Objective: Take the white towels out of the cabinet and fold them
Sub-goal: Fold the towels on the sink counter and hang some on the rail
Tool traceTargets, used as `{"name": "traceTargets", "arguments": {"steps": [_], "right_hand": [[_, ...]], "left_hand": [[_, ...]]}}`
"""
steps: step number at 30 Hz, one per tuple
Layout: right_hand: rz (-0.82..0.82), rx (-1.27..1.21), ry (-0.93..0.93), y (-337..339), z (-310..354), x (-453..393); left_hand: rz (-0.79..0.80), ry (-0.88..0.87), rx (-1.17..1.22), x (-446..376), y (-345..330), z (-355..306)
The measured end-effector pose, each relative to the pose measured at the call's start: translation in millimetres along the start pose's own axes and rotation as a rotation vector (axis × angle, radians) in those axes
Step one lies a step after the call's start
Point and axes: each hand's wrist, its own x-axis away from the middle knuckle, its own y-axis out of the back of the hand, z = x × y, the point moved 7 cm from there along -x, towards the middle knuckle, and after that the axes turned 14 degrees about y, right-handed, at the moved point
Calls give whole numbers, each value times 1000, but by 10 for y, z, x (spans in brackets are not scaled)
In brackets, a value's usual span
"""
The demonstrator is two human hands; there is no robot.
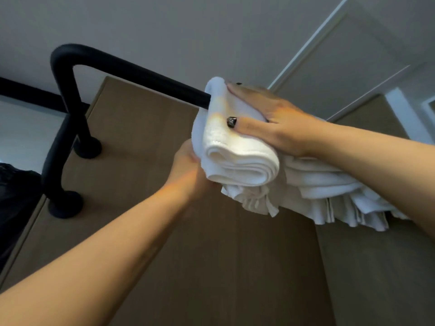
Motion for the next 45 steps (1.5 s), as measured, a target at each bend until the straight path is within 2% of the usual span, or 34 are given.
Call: {"name": "traceTargets", "arguments": {"steps": [5, 10, 15, 19, 21, 23, 27, 30, 34, 37, 42, 45], "right_hand": [[-12, -95, -26, 25, -56, -52], [-46, -113, -40, -10, -42, -18], [-249, -404, -86, 99, -50, 93], [-231, -411, -118, 204, -120, 115], [-175, -349, -99, 292, -145, 130], [-136, -212, -76, 429, -170, 214], [-47, -51, -98, 518, -251, 605], [121, 49, -74, 352, -290, 862], [267, 228, 13, 158, -303, 1021], [256, 345, 68, 85, -307, 1112], [177, 498, 146, 101, -326, 1248], [112, 492, 173, 143, -310, 1278]], "left_hand": [[84, 2, 97, 118, 0, -85], [52, 79, 85, 232, 1, -229], [107, 106, -49, 313, -179, -359], [-26, 28, -66, 309, -213, -353], [-110, -14, -44, 285, -137, -264], [-118, -47, -35, 256, -42, -134], [215, -112, -38, 216, -80, 227], [229, -81, -218, 97, -189, 549], [219, -64, -198, -111, -398, 738], [198, -70, -147, -269, -542, 822], [152, 46, -152, -401, -648, 1156], [69, 89, -48, -410, -665, 1214]]}}
